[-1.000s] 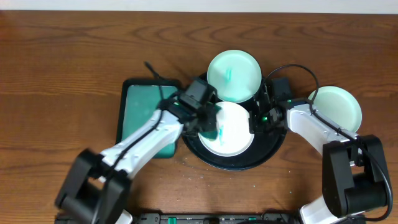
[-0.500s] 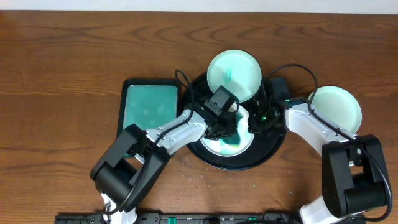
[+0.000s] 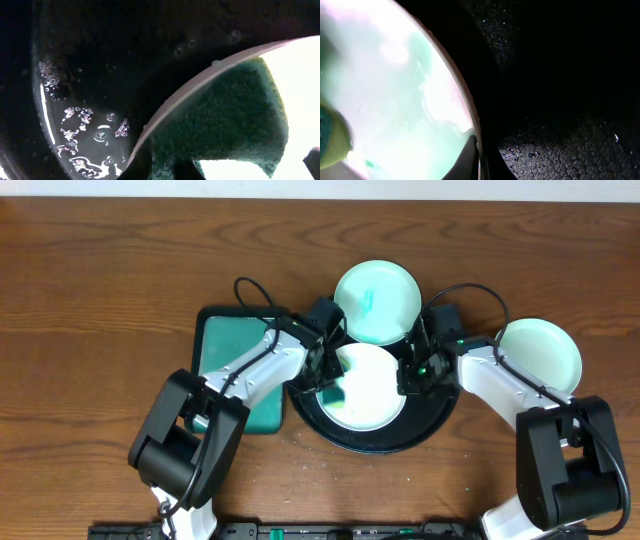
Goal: Clean dirty plates on tray and stack at the side
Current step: 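Scrub the white plate with the sponge in the left gripper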
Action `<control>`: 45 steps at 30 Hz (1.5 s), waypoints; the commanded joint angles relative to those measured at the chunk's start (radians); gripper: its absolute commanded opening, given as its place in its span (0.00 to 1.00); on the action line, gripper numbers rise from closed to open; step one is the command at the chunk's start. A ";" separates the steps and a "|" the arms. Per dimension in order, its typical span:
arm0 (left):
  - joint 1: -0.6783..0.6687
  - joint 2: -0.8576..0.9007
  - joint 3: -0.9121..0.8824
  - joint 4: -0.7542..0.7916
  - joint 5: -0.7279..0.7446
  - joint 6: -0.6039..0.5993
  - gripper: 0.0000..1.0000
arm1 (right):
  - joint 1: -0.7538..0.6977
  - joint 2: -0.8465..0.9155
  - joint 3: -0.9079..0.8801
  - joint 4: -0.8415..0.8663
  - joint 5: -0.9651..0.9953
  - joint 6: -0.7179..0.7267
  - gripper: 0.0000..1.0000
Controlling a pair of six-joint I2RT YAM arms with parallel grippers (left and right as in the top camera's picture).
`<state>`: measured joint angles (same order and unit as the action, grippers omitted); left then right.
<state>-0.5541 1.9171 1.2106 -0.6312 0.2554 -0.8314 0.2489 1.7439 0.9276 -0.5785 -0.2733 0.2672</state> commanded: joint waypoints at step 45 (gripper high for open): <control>-0.070 -0.032 -0.013 0.005 -0.402 0.353 0.07 | 0.009 0.037 -0.022 -0.008 0.052 0.009 0.01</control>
<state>-0.6460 1.8847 1.2217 -0.6357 0.0376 -0.5545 0.2516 1.7439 0.9276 -0.5869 -0.2802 0.2783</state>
